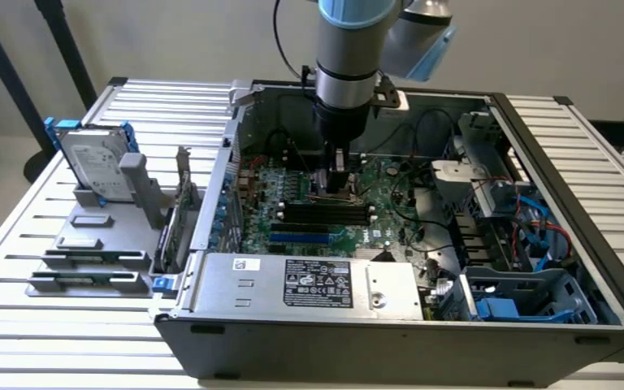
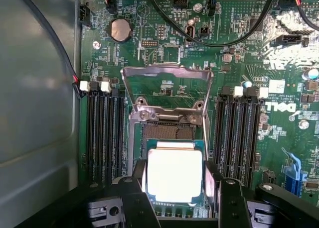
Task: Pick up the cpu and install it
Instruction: 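Place the cpu into insertion slot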
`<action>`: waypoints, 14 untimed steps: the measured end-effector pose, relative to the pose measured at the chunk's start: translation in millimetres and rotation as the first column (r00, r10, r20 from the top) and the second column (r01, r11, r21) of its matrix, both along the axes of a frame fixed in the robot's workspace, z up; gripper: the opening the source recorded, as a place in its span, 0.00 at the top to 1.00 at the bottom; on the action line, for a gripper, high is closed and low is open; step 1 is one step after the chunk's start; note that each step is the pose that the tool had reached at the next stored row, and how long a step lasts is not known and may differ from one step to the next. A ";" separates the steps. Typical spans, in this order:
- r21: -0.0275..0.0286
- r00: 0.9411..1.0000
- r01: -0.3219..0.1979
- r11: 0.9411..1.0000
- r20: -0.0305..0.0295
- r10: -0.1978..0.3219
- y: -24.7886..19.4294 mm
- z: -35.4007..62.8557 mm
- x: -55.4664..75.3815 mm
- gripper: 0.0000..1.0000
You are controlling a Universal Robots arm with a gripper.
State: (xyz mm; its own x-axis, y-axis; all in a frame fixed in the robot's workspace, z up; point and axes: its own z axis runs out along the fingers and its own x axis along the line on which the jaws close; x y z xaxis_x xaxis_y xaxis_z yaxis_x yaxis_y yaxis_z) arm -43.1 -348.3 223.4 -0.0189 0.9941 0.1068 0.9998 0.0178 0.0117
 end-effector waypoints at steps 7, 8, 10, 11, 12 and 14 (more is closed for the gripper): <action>0.005 1.000 0.003 1.000 -0.002 -0.003 0.0 -3.2 3.7 0.45; 0.005 1.000 0.003 1.000 -0.002 -0.003 0.0 -3.2 3.7 0.45; 0.005 1.000 0.004 1.000 -0.003 -0.004 0.4 -3.4 3.8 0.45; 0.005 1.000 0.005 1.000 -0.006 -0.005 1.0 -3.5 4.0 0.45; 0.005 1.000 0.006 1.000 -0.012 -0.006 1.1 -3.6 4.2 0.45; 0.005 1.000 0.008 1.000 -0.028 -0.008 1.3 -3.7 4.7 0.45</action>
State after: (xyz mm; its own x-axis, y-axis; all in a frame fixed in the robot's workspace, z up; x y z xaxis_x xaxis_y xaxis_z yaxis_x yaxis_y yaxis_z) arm -38.4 -347.1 219.7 -0.0079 0.9937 0.1119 0.9998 0.0097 -0.0160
